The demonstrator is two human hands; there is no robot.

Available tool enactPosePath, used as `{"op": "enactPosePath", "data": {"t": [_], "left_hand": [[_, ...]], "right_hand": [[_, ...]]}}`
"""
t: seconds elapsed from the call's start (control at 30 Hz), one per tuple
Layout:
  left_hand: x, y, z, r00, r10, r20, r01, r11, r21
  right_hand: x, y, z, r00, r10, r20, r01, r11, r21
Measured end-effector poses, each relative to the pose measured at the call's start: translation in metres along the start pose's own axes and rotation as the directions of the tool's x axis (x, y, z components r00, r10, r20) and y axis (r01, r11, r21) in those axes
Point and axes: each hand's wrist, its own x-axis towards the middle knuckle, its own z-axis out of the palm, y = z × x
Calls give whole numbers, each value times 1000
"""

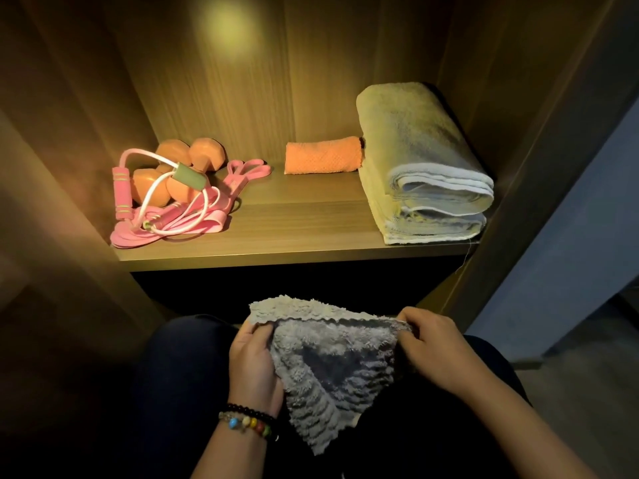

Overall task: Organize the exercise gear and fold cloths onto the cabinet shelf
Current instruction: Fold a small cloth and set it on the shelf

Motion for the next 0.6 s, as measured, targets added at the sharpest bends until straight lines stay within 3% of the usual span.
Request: {"op": "enactPosePath", "data": {"t": [0.17,0.27,0.4,0.6], "left_hand": [[6,-5,-7,982,154,-108,-118,952,282],[6,-7,-7,967,241,-81,-191,900,392],[4,-9,-6,966,252,-61,-188,843,504],[2,-5,-5,973,216,-84,-153,871,466]], "right_hand": [[1,0,0,991,122,-47,-105,957,270],[2,-9,-4,980,187,-73,-137,889,437],[5,-19,-14,963,267,-30,-211,821,531],[3,-31,-18,971,233,50,-212,745,632]]}}
